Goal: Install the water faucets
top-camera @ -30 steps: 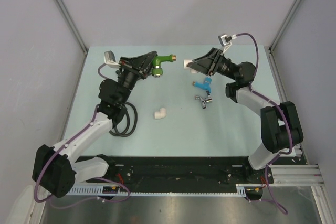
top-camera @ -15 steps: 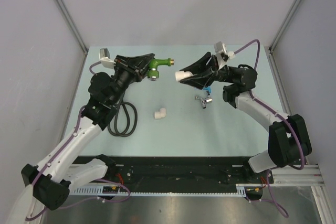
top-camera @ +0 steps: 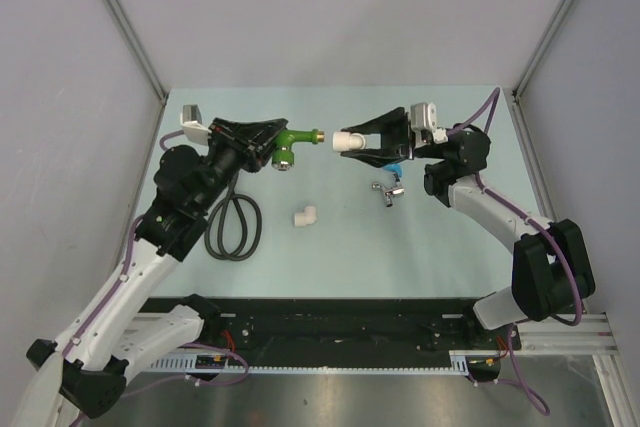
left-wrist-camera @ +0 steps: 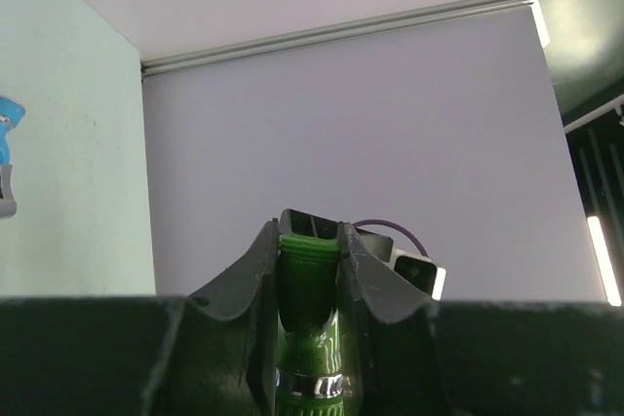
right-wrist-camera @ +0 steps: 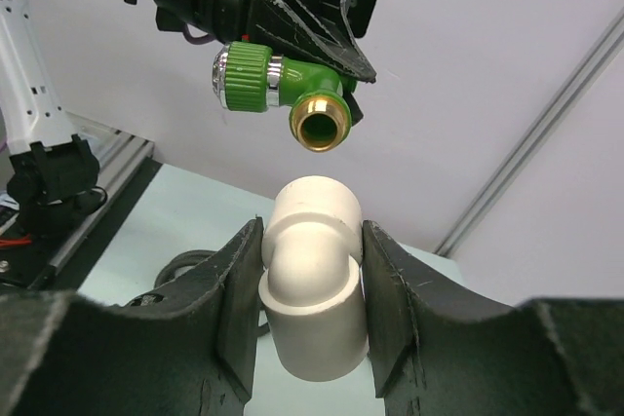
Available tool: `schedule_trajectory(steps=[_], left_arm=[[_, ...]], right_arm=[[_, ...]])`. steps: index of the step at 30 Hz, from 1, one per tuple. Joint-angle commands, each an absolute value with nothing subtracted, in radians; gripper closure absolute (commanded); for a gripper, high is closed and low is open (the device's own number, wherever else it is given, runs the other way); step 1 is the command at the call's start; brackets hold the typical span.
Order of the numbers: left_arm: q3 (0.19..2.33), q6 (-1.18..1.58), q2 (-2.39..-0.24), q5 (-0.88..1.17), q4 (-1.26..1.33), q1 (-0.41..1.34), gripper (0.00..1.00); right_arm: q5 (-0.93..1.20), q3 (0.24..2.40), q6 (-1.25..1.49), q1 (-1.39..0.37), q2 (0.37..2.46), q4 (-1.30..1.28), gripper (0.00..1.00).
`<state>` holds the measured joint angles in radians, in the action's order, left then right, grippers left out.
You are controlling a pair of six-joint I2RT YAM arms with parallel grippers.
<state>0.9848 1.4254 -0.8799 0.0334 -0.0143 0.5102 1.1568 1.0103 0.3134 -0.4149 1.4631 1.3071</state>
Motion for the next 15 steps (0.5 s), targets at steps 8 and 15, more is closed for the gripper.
schedule_trajectory(steps=[8, 15], left_arm=[[1.061, 1.471, -0.926, 0.106, -0.061, 0.512, 1.0], [1.077, 1.473, -0.939, 0.091, -0.08, 0.511, 1.0]], right_arm=[[1.124, 1.045, 0.022, -0.439, 1.416, 1.589, 1.0], [1.14, 1.045, 0.002, -0.454, 1.427, 1.591, 1.0]])
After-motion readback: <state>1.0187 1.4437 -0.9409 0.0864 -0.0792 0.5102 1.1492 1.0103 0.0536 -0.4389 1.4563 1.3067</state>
